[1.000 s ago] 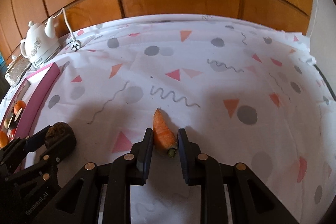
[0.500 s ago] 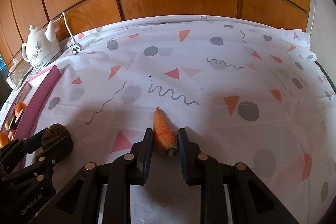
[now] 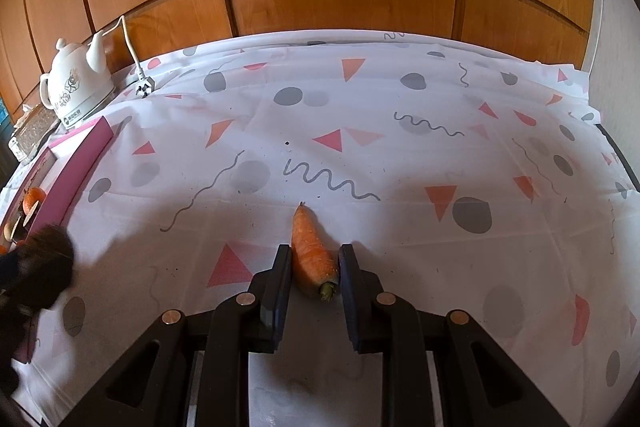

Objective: Organize fruits
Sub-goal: 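Carry the taro into the pink tray and open the left gripper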

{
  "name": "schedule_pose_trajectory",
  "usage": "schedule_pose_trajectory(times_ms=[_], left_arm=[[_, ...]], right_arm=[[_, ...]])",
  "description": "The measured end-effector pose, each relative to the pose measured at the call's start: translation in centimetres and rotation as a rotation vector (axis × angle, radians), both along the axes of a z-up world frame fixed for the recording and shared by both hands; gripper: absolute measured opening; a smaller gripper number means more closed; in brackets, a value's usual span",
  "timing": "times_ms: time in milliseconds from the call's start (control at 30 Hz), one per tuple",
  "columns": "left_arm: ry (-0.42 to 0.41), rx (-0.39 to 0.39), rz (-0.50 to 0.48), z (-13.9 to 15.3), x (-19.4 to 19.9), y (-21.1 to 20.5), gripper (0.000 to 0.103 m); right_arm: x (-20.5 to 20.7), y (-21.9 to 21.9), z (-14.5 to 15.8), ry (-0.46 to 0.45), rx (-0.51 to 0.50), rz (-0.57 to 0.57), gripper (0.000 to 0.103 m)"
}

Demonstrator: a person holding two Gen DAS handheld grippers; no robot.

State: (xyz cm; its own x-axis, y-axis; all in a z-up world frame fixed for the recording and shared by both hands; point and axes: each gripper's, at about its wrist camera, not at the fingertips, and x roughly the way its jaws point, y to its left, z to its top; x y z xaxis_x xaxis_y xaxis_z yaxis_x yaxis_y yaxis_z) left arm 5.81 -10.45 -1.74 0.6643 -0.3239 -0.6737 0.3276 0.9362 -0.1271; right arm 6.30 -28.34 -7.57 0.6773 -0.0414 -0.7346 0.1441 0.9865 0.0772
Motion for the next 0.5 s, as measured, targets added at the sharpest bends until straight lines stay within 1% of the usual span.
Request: schedule_pose_trajectory(times_ms=[133, 267, 367, 500], left_arm=[[-0.023, -0.017, 0.010, 1.7, -0.8, 1.6, 0.049], [-0.037, -0.038, 0.042, 2.9, -1.4, 4.3, 0.049], [-0.039, -0.056, 0.096, 3.4, -1.8, 7.4, 0.049], [-0.034, -0.076, 0.199, 3.4, -2.2, 12.5, 0.049]], right_arm=[[0.0, 0.0, 0.0, 0.003, -0.006, 0.000, 0.023], [0.0, 0.2, 0.0, 0.007, -0.014, 0.002, 0.023], [0.0, 0.2, 0.0, 0.009, -0.019, 0.004, 0.023], [0.0, 0.2, 0.0, 0.011, -0.023, 0.006, 0.023]])
